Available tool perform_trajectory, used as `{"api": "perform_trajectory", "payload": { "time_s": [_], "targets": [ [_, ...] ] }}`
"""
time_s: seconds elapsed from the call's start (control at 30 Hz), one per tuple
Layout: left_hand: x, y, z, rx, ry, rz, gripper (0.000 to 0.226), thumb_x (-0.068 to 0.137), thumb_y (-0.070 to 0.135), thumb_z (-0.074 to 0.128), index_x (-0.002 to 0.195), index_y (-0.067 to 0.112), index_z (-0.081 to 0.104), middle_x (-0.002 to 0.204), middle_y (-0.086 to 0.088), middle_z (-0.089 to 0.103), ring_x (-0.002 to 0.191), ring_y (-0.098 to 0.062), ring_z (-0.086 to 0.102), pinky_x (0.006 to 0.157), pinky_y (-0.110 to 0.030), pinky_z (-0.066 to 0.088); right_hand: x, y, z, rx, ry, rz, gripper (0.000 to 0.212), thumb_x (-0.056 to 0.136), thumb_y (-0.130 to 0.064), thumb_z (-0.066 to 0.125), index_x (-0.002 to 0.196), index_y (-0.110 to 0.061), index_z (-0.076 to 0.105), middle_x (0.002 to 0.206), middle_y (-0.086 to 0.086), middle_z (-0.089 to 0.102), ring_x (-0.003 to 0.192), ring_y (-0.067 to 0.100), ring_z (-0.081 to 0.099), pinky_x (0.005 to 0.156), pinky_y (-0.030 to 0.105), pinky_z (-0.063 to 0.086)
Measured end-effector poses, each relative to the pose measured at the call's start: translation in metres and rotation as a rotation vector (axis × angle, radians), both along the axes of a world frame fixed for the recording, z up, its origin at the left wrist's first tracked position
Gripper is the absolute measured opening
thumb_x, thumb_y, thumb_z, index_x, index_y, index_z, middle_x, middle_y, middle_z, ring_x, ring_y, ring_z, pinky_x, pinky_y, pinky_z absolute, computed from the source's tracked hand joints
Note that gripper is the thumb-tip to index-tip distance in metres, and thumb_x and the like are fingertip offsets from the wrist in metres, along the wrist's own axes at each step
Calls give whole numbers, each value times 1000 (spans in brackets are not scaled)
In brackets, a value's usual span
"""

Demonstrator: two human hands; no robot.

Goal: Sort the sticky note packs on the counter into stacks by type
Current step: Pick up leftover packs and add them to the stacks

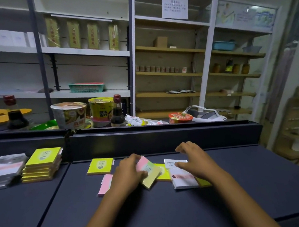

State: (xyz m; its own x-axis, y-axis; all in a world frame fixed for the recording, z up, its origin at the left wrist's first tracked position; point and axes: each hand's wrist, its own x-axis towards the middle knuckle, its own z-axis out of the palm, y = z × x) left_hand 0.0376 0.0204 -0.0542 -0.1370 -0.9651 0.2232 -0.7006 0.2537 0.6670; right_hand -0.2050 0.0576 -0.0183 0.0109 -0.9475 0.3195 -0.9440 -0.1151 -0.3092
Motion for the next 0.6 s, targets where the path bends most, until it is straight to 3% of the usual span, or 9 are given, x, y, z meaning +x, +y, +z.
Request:
{"api": "perform_trajectory", "payload": {
  "time_s": [0.17,0.27,0.33,0.43,0.6],
  "targets": [
    [16,-2,7,-47,407,-24,34,77,12,79,101,33,66,98,11,68,91,-11,66,65,-20,52,12,-15,6,-7,-18,25,43,85,-40,73,123,-33,53,119,-15,50,113,4,50,92,30,50],
    [29,-3,15,-18,713,-56,30,82,4,75,104,21,64,97,0,64,84,-16,68,51,-32,58,20,-22,7,-5,-26,42,43,84,-40,73,122,-34,53,118,-16,50,111,2,50,92,29,50],
    [37,-5,15,-2,881,-59,31,84,1,72,108,17,61,103,-5,63,87,-19,67,51,-36,60,26,-26,7,2,-24,55,42,84,-40,72,121,-34,53,115,-18,49,111,2,50,92,29,49],
    [48,-9,15,-2,1068,-50,34,88,-5,65,114,15,57,109,-10,63,89,-24,67,54,-32,59,32,-30,7,31,-16,81,43,84,-40,73,122,-33,54,115,-16,50,111,2,49,93,26,47],
    [56,-13,22,-60,1185,-54,39,88,-12,57,111,20,56,110,-9,64,95,-24,68,61,-34,62,40,-34,7,105,13,122,48,83,-38,76,126,-29,56,120,-12,53,118,5,46,95,23,42]
  ]
}}
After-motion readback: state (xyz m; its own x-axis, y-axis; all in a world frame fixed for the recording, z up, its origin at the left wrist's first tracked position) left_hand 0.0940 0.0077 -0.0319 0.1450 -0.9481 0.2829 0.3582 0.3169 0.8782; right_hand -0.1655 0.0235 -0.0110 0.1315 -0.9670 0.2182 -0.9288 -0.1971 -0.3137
